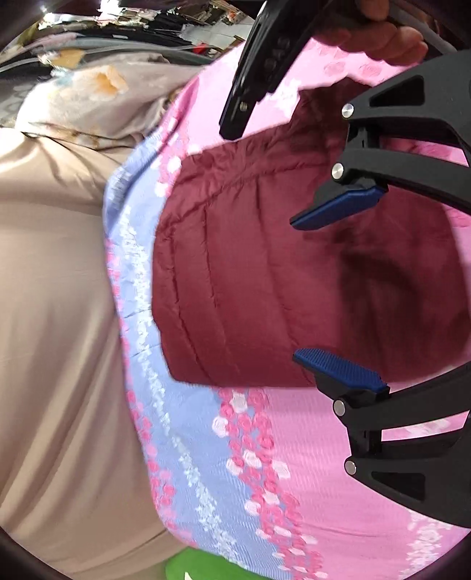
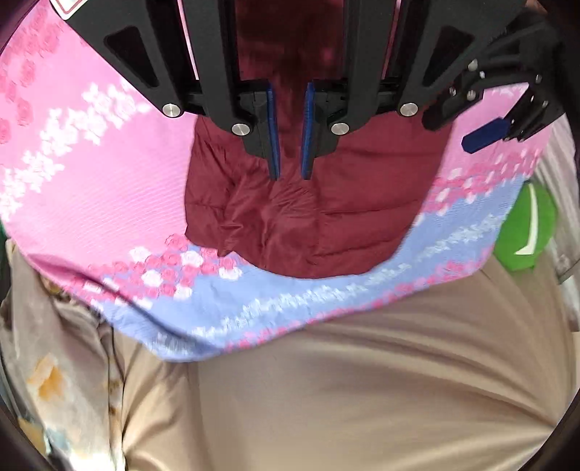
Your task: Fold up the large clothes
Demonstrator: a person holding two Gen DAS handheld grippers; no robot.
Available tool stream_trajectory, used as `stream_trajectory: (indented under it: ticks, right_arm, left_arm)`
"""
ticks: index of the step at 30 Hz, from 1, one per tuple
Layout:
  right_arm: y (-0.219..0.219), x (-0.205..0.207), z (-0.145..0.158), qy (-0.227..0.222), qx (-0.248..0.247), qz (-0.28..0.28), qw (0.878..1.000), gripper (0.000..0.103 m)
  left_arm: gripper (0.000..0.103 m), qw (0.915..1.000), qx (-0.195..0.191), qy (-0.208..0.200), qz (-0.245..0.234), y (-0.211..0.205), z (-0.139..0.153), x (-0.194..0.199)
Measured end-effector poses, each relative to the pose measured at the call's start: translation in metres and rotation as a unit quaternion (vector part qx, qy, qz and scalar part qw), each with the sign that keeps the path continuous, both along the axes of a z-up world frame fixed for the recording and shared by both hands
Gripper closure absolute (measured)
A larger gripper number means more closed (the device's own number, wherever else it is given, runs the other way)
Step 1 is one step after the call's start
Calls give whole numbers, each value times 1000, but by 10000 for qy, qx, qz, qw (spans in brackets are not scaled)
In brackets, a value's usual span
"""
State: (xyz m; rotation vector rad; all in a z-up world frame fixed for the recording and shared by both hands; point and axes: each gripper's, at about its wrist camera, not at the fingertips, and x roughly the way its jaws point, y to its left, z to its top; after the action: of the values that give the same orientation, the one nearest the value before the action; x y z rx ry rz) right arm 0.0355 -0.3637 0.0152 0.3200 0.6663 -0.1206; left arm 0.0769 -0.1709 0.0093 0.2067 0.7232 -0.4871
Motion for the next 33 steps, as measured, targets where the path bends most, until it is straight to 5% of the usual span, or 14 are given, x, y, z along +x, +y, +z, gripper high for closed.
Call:
stream_trajectory:
  ticks: [9, 19, 21, 23, 25, 29, 33]
  right_arm:
    - [-19, 63, -67, 679, 3, -163, 9976, 98]
    - [-17, 59, -67, 563, -168, -269, 9979, 94]
    - [-27, 38, -54, 437, 254, -410, 9979, 82]
    - [-37, 14, -42, 270, 572, -429, 9971, 52]
    - [-45, -12, -37, 243, 677, -422, 9965, 43]
    - [-58, -36, -55, 556, 1386, -75, 9888, 37]
    - [-56, -42, -78, 673, 2171, 218, 9736, 37]
  left_arm:
    - [25, 9994, 286, -114, 140, -25, -29, 23]
    - [18, 9987, 416, -241, 170, -29, -38, 24]
    - [18, 9996, 212, -111, 139, -12, -26, 20]
    - [12, 9998, -36, -139, 118, 12, -11, 13]
    - [7, 9996, -229, -118, 95, 32, -1, 10]
    - [5, 9956, -734, 581, -8, 70, -7, 27]
    - [5, 9811, -1225, 1489, 181, 88, -39, 54]
